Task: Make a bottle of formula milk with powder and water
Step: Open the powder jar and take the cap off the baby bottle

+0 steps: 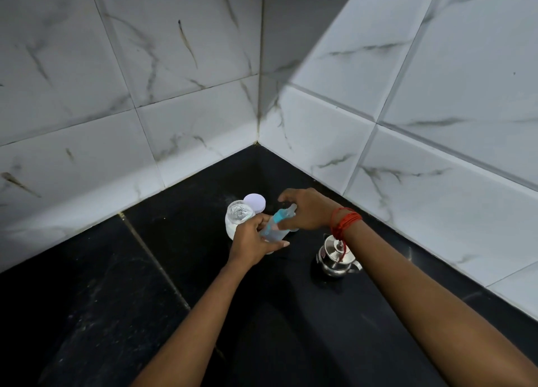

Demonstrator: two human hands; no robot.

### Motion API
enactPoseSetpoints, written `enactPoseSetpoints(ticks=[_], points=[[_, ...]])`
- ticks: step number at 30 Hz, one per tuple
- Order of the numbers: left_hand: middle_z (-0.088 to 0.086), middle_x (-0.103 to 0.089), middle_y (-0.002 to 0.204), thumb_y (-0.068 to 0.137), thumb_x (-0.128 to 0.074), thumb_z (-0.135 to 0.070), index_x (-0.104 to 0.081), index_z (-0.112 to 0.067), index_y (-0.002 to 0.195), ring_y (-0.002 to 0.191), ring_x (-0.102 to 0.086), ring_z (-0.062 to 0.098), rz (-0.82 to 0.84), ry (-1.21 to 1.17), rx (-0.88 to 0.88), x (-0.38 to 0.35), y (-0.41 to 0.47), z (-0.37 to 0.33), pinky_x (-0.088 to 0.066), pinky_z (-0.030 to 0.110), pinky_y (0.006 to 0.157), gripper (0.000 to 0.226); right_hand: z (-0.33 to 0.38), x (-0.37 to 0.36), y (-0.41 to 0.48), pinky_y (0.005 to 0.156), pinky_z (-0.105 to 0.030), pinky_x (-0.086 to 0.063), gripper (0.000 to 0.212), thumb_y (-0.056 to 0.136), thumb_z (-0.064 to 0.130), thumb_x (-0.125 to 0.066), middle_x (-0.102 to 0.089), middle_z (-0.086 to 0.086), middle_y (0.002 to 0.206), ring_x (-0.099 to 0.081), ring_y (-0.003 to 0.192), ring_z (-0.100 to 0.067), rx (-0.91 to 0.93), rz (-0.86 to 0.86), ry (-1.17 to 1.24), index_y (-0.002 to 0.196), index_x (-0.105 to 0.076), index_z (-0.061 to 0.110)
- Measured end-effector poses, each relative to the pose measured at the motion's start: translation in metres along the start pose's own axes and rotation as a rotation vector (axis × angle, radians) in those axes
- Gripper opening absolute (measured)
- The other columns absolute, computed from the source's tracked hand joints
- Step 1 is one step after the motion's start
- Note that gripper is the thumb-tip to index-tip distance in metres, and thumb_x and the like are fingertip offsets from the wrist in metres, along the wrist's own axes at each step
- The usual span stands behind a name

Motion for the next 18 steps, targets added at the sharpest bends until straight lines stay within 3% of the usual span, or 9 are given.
enactPoseSetpoints(ticks=[2,4,6,7,9,12,14,16,18], points=[[-0.014,-0.072,0.099,0.06,-0.101,-0.03,-0.069,-0.021,0.107,0.097,-0.069,0.004,0.007,0.006,-0.012,-0.001,0.002,0.002,-0.058,0.02,0.086,0.058,-0.006,0.003,0.004,0.076,-0.037,-0.059,0.075,0.067,0.084,-0.058,-0.07,0.0,0.091,-0.067,0.081,-0.016,-0.095,-0.078,-0.091,0.097,-0.069,0.016],[-0.013,-0.072,0.103,0.062,-0.1,-0.031,-0.069,-0.019,0.114,0.099,-0.069,0.006,0.004,0.025,-0.019,-0.001,0.002,0.0,-0.059,0.025,0.088,0.062,-0.008,0.002,0.006,0.069,-0.036,-0.06,0.063,0.075,0.078,-0.059,-0.069,-0.002,0.075,-0.067,0.069,-0.016,-0.115,-0.075,-0.084,0.076,-0.067,0.016],[-0.014,-0.072,0.102,0.063,-0.1,-0.03,-0.069,-0.019,0.111,0.098,-0.068,0.005,0.01,0.038,-0.019,-0.001,0.002,0.001,-0.059,0.025,0.087,0.058,-0.005,-0.002,0.004,0.073,-0.03,-0.059,0.034,0.082,0.048,-0.073,-0.072,-0.003,0.09,-0.07,0.08,-0.018,-0.069,-0.012,-0.008,0.091,-0.071,0.016],[-0.013,-0.073,0.102,0.063,-0.099,-0.03,-0.069,-0.02,0.111,0.097,-0.068,0.005,0.01,0.041,-0.016,-0.002,0.003,0.002,-0.059,0.024,0.086,0.057,-0.002,-0.003,0.002,0.076,-0.024,-0.055,0.032,0.081,0.035,-0.077,-0.07,-0.001,0.104,-0.068,0.092,-0.017,-0.02,0.021,0.016,0.107,-0.071,0.017],[-0.014,-0.072,0.102,0.064,-0.099,-0.031,-0.068,-0.02,0.11,0.095,-0.068,0.003,0.004,0.041,-0.003,-0.002,0.002,0.003,-0.056,0.018,0.082,0.057,0.005,-0.004,-0.003,0.081,-0.019,-0.048,0.053,0.078,0.028,-0.08,-0.063,0.003,0.12,-0.061,0.103,-0.013,0.059,0.056,0.059,0.127,-0.063,0.021],[-0.015,-0.071,0.097,0.063,-0.1,-0.027,-0.068,-0.02,0.106,0.092,-0.068,0.002,0.006,0.026,0.005,-0.005,0.003,0.009,-0.055,0.015,0.081,0.054,-0.001,-0.005,0.002,0.078,-0.028,-0.057,0.049,0.08,0.051,-0.074,-0.071,-0.002,0.104,-0.07,0.086,-0.016,-0.036,0.018,0.06,0.112,-0.069,0.015],[-0.014,-0.072,0.101,0.063,-0.1,-0.027,-0.068,-0.019,0.108,0.095,-0.068,0.001,0.005,0.021,0.006,-0.007,0.002,0.01,-0.054,0.012,0.081,0.055,-0.007,-0.009,0.007,0.069,-0.029,-0.06,0.038,0.081,0.048,-0.074,-0.074,-0.004,0.091,-0.072,0.071,-0.016,-0.068,0.032,0.031,0.097,-0.071,0.013],[-0.016,-0.072,0.103,0.063,-0.1,-0.028,-0.069,-0.021,0.109,0.096,-0.067,-0.003,-0.008,0.004,0.017,-0.009,0.002,0.016,-0.052,0.007,0.079,0.056,-0.006,-0.009,0.008,0.074,-0.029,-0.058,0.029,0.079,0.036,-0.078,-0.072,-0.001,0.102,-0.069,0.081,-0.015,-0.021,0.032,-0.01,0.101,-0.071,0.018],[-0.019,-0.071,0.1,0.062,-0.1,-0.028,-0.068,-0.024,0.108,0.093,-0.064,-0.012,-0.029,-0.011,0.036,-0.01,0.002,0.024,-0.049,0.003,0.075,0.056,-0.002,-0.004,0.006,0.081,-0.028,-0.055,0.034,0.077,0.024,-0.08,-0.069,0.002,0.107,-0.065,0.093,-0.015,0.036,0.018,-0.005,0.11,-0.07,0.02]])
Point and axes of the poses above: each hand's wrist, its own y-axis towards the middle knuckle, its own x-axis out of the back of the hand, z = x × y, the point moved 8 cm from there along y, towards the middle knuckle
